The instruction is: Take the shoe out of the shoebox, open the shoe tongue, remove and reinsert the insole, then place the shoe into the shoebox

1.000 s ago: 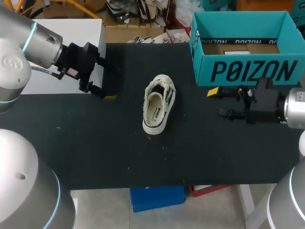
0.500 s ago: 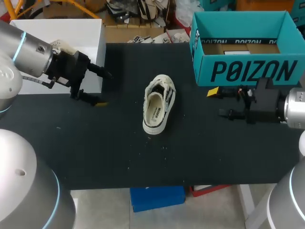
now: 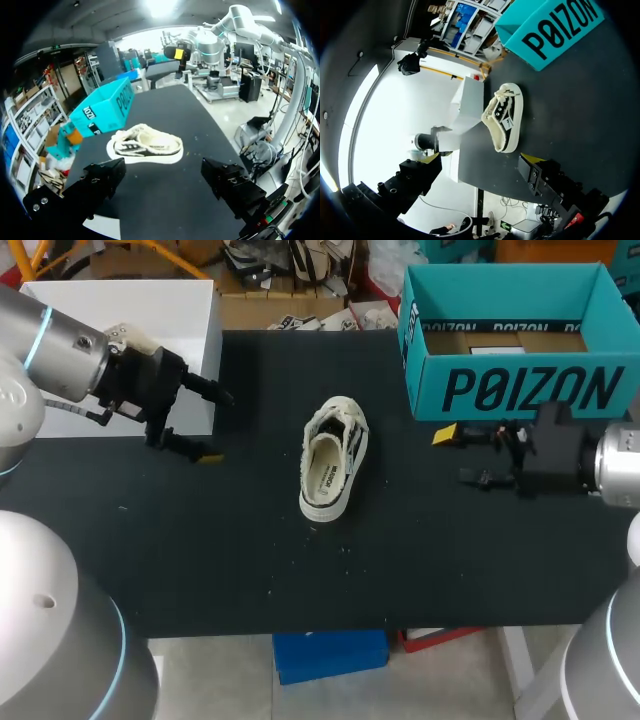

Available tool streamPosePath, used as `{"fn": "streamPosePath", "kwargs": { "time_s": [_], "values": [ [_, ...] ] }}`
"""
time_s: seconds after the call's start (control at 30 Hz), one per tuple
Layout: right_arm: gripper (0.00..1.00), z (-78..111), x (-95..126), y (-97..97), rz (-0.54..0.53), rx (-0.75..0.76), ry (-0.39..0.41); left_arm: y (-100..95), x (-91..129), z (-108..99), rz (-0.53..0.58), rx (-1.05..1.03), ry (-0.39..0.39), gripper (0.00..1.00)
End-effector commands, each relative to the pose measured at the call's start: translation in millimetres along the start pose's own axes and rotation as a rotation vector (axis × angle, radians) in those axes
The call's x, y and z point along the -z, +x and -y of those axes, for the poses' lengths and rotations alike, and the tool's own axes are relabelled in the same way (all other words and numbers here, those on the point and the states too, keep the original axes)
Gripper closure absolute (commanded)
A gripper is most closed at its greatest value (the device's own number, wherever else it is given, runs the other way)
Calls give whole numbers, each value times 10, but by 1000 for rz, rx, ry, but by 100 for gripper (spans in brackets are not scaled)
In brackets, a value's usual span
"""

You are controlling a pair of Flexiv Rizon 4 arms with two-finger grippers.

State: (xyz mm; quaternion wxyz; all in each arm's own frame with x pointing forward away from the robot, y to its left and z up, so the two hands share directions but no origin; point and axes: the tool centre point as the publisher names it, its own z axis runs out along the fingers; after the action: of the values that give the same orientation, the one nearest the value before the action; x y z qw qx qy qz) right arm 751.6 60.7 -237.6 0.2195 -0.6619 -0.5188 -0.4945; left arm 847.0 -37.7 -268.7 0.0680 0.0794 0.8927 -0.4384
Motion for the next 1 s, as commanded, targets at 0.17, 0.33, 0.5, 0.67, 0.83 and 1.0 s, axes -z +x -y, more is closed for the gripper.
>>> {"fn": "streamPosePath", "kwargs": {
  "time_s": [0.17, 0.33, 0.5, 0.67, 0.83, 1.0],
  "values": [
    [0, -337, -270, 204, 533, 155, 355, 9, -10, -6, 3, -2, -1, 0],
    [0, -464, -450, 204, 754, 219, 470, 9, -10, -6, 3, -2, -1, 0],
    [0, -551, -594, 145, 888, 249, 540, 9, -10, -6, 3, -2, -1, 0],
    [0, -602, -721, 129, 985, 278, 586, 9, -10, -6, 3, -2, -1, 0],
    [0, -663, -810, 139, 1079, 335, 567, 9, -10, -6, 3, -2, -1, 0],
    [0, -663, -810, 139, 1079, 335, 567, 9, -10, -6, 3, -2, -1, 0]
  ]
}}
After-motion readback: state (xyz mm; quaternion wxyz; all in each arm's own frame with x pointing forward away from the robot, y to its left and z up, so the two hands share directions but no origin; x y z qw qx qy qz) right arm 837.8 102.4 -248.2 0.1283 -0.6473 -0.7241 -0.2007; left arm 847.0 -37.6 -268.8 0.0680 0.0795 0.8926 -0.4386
